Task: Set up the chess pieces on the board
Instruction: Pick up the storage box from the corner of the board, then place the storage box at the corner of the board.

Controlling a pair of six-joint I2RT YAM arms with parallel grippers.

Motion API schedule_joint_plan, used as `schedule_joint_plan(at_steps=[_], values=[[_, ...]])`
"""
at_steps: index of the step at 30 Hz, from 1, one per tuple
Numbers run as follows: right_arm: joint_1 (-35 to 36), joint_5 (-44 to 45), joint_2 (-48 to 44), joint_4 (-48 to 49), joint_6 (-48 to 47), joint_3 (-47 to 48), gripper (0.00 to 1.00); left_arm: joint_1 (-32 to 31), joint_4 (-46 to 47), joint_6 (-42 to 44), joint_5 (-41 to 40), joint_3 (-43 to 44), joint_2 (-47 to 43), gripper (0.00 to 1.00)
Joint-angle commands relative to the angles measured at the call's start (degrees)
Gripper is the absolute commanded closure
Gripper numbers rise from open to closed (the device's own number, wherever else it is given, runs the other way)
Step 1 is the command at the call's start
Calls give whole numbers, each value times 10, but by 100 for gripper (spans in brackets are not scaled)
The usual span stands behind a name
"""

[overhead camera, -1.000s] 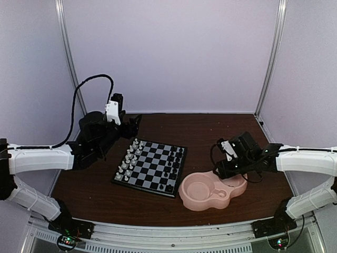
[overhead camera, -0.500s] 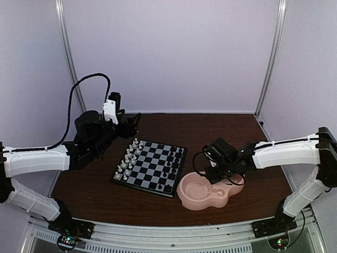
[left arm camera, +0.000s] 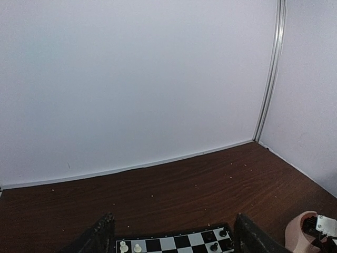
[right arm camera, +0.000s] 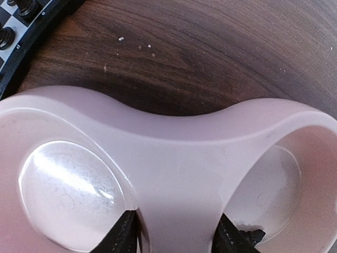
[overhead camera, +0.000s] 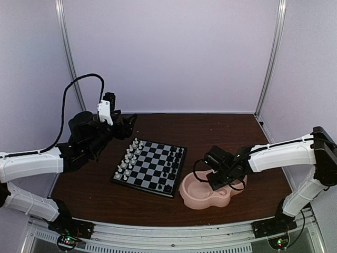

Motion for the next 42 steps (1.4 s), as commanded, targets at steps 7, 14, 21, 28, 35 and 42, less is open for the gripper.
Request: schedule_joint_plan(at_steps=[7,14,21,28,35,42], values=[[4,64,-119,10,31,-38,69,4,2,-8,13,5,5,23],[15,125,-230,85,-4,-114,74,4,4,-12,21,13,20,23],[15,150,-307,135,-45,-163,74,4,4,-16,28,18,26,22],[15,142,-278,96,-26,-149,71,4,12,-21,36,23,34,23],[15,81,-148,-11,32,-70,66,4,6,-30,57,38,50,23],[7,-1,-109,10,34,-64,57,4,-12,-34,65,41,47,22]])
